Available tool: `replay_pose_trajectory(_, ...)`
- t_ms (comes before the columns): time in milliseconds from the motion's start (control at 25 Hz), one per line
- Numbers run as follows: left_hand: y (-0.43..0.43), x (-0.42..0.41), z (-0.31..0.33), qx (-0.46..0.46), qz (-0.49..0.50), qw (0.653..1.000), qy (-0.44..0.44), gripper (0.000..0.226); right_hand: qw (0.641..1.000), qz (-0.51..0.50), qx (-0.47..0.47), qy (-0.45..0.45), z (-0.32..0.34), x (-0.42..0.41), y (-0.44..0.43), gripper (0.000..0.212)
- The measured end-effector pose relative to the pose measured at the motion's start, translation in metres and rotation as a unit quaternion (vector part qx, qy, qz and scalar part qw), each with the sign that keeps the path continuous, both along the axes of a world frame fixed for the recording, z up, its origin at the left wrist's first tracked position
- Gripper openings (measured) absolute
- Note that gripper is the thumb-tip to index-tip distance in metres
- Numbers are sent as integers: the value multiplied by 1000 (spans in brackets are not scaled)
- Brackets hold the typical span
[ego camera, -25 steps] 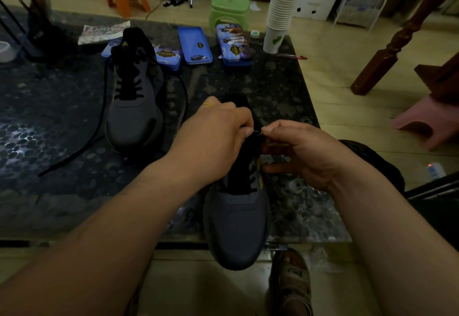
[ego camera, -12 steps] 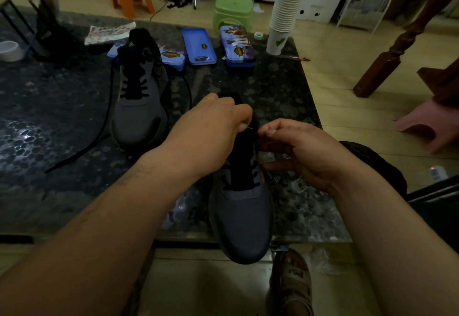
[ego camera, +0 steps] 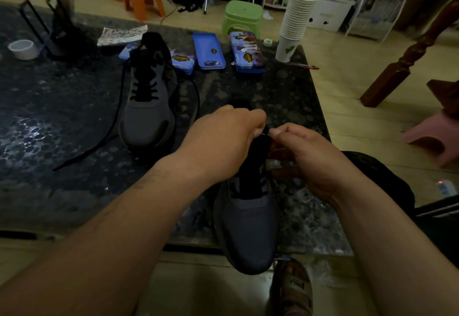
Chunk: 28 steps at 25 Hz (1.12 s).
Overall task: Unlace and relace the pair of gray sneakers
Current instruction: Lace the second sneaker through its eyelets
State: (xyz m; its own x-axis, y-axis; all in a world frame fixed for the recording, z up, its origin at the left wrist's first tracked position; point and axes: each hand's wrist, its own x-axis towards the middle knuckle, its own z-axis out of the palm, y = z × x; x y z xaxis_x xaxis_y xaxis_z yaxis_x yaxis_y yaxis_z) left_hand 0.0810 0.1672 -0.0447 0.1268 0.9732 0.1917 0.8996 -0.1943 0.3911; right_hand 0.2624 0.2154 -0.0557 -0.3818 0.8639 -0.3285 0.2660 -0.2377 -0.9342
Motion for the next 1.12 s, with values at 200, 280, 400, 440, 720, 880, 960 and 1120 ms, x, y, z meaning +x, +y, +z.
replay_pose_trajectory(200,1,-1,-2,-14,5,1000,-3,15,1000,4,2,0,-1,-3,0,20)
replay_pose_trajectory(280,1,1,-1,-14,9,1000,-1,14,1000,0,2,1,0,-2,0,20)
replay_pose_trajectory(400,2,4,-1,-12,13,1000,23,12,1000,11,8,-5,0,-3,-1,20)
replay_pose_trajectory(440,3,4,-2,-12,15,999,31,12,1000,17,11,-9,-1,-2,-1,22)
replay_pose_trajectory(720,6,-3,-9,0,2,1000,-1,10,999,6,29,-14,-1,-4,-2,17)
replay_pose_trajectory(880,2,-13,-13,1,8,994,-106,22,937,-204,-124,254,8,0,6,22)
replay_pose_trajectory(960,-5,-16,-14,26,47,983,-173,28,861,-269,-177,395,17,8,13,25)
replay_pose_trajectory(1120,-35,-27,-19,20,127,970,-205,32,991,-118,62,28,23,17,-1,21)
